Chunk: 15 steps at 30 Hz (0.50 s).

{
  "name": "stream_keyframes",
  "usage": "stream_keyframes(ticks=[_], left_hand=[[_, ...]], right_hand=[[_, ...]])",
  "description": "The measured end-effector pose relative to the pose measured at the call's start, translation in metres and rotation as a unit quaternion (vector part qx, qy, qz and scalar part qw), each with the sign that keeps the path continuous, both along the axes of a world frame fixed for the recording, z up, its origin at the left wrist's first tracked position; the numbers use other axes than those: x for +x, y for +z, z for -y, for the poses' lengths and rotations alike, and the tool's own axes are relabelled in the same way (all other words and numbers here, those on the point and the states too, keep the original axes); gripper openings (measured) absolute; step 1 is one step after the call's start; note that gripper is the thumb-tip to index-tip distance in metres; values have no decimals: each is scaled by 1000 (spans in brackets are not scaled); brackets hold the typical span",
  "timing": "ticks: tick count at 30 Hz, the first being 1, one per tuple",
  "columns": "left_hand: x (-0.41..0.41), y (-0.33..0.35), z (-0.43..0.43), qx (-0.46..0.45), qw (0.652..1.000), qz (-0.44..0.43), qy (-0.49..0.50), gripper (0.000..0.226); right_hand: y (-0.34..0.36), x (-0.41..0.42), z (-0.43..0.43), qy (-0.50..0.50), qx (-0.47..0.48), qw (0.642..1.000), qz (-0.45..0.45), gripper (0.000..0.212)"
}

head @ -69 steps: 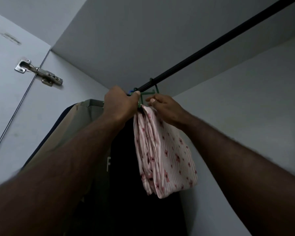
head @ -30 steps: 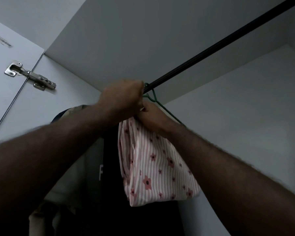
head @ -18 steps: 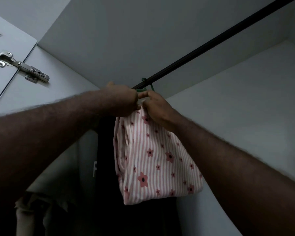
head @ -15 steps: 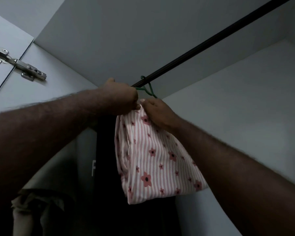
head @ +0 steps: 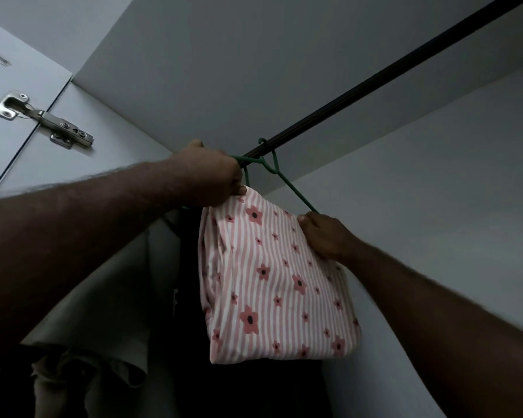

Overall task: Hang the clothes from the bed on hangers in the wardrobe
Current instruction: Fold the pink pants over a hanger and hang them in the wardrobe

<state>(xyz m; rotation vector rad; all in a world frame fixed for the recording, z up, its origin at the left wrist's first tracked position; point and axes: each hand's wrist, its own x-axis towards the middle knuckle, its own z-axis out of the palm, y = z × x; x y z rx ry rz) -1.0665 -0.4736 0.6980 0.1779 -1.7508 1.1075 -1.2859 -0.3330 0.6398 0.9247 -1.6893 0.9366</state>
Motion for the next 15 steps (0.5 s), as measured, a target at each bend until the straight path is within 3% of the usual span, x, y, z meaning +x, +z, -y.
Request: stream_keyframes(ticks=[5,15], left_hand=[[-5,-1,4,-27,999,0,-34,29],[-3,-2,31,-68,996,-18,-48,20]], right_hand=[[40,43,16,66,-47,994,-68,48],[84,52,68,98,-14,993,-58,44]])
